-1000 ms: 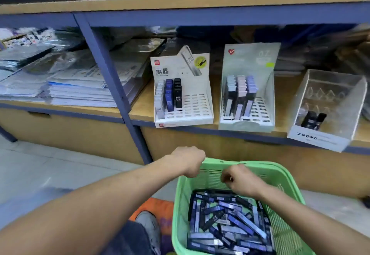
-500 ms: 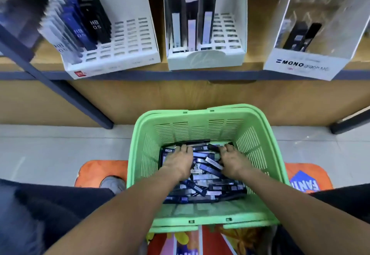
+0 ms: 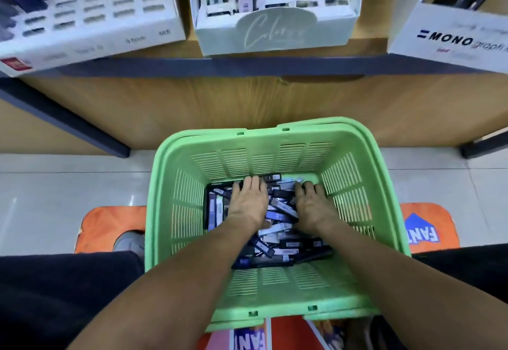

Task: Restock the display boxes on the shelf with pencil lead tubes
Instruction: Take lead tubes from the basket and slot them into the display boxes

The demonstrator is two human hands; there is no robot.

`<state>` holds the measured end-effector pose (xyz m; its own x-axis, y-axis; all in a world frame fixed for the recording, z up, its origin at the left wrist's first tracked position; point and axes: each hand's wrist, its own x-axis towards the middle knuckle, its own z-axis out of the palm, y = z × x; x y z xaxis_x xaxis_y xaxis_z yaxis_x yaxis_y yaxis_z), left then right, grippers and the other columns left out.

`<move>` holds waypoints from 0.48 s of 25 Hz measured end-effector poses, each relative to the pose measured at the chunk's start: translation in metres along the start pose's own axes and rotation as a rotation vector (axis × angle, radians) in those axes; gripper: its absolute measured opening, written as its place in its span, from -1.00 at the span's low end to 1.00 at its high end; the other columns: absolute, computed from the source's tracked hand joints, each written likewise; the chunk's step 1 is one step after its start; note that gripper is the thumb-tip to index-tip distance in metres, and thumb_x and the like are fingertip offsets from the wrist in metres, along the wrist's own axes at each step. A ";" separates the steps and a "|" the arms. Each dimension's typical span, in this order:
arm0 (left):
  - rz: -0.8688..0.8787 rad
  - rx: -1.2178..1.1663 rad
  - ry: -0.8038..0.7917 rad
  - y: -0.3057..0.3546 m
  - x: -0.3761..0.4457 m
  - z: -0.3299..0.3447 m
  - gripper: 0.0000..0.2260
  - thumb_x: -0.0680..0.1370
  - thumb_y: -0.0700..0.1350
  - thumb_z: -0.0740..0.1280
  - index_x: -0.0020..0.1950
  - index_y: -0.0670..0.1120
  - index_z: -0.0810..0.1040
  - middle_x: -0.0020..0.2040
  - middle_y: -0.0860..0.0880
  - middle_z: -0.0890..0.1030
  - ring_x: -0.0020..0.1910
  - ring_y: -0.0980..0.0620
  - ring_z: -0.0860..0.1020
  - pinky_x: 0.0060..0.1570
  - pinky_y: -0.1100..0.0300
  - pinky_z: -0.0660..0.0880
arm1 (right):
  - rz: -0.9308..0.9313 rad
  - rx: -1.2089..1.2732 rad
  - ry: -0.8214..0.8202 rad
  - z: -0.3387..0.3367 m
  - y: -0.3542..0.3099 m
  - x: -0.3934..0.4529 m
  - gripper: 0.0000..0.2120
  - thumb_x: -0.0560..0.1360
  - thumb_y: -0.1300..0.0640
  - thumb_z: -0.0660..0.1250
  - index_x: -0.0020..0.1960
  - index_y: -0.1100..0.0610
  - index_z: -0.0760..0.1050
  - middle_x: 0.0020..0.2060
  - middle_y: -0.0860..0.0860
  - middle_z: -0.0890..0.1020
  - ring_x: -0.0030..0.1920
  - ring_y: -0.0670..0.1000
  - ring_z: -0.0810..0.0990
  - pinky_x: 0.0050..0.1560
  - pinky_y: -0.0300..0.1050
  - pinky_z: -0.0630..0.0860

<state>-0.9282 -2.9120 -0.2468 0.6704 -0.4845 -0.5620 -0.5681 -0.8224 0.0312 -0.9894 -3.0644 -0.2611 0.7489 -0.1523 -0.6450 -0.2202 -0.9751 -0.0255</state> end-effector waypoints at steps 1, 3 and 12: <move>0.016 -0.003 -0.003 -0.001 0.002 0.000 -0.13 0.41 0.14 0.55 0.52 -0.20 0.19 0.31 -0.14 0.28 0.33 -0.13 0.27 0.42 -0.10 0.26 | -0.007 0.005 0.007 0.001 0.000 0.001 0.10 0.40 -0.10 0.56 0.62 0.17 -0.10 0.50 0.15 0.15 0.49 0.22 0.13 0.45 0.15 0.34; 0.045 -0.031 -0.021 0.001 0.005 0.000 -0.19 0.41 0.10 0.56 0.48 -0.19 0.24 0.30 -0.15 0.28 0.33 -0.15 0.28 0.38 -0.08 0.31 | -0.031 0.000 0.039 0.002 0.000 0.000 0.01 0.41 -0.04 0.55 0.60 0.15 -0.01 0.48 0.14 0.19 0.48 0.21 0.16 0.41 0.13 0.38; 0.023 -0.067 -0.101 0.010 -0.002 0.017 -0.18 0.34 0.14 0.60 0.40 -0.16 0.26 0.29 -0.15 0.33 0.32 -0.16 0.30 0.36 -0.10 0.32 | -0.095 0.248 -0.001 0.006 -0.013 0.004 -0.20 0.41 0.19 0.56 0.50 0.20 0.19 0.44 0.17 0.31 0.42 0.18 0.37 0.34 0.02 0.43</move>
<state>-0.9432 -2.9147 -0.2591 0.6039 -0.4740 -0.6408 -0.5476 -0.8309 0.0985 -0.9874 -3.0516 -0.2685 0.7728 -0.0620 -0.6316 -0.2957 -0.9158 -0.2719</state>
